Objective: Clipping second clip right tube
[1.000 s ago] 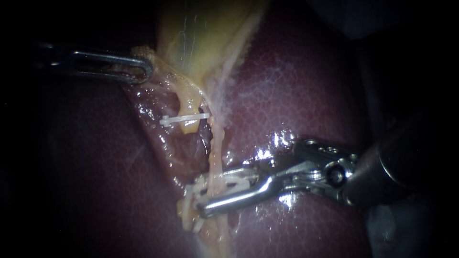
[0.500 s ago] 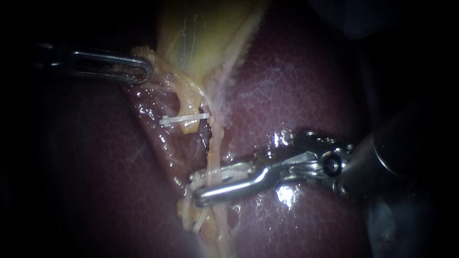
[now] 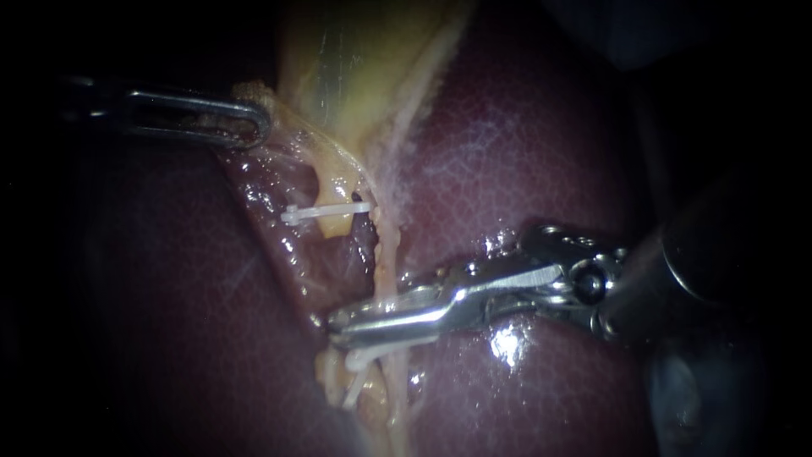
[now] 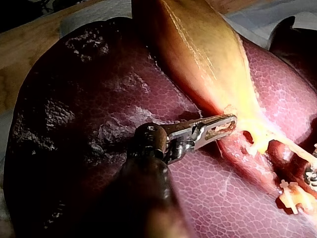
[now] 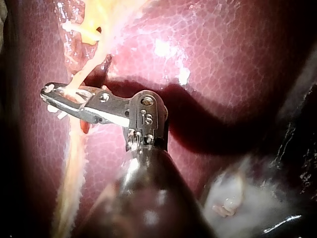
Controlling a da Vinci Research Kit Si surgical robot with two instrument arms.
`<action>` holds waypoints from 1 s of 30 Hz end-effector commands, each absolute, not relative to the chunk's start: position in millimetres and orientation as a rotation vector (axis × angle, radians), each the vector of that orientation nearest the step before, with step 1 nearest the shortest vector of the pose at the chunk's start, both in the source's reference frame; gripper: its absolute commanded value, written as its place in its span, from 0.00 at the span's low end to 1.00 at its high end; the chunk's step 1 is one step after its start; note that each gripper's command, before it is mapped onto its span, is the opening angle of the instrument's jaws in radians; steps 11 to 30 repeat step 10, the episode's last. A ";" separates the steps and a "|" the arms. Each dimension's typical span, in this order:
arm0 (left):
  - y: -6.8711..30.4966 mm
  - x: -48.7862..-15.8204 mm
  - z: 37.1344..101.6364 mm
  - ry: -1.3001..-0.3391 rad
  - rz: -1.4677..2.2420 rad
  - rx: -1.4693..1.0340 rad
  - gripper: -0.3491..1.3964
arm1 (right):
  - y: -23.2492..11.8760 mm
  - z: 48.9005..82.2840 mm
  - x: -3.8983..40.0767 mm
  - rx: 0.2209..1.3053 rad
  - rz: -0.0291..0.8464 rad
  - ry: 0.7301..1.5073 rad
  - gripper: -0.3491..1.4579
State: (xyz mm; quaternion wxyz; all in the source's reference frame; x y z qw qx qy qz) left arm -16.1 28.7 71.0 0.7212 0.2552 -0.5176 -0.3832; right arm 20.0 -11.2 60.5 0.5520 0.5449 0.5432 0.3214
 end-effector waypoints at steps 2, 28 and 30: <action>28.7 -16.1 71.0 -1.143 -0.847 0.564 0.00 | -11.3 60.5 20.0 1.289 0.759 1.285 0.00; 28.8 -16.1 71.0 -1.144 -0.846 0.564 0.00 | -11.2 60.7 20.1 1.289 0.759 1.285 0.00; 28.8 -16.1 71.0 -1.144 -0.846 0.564 0.00 | -11.2 60.7 20.1 1.289 0.759 1.285 0.00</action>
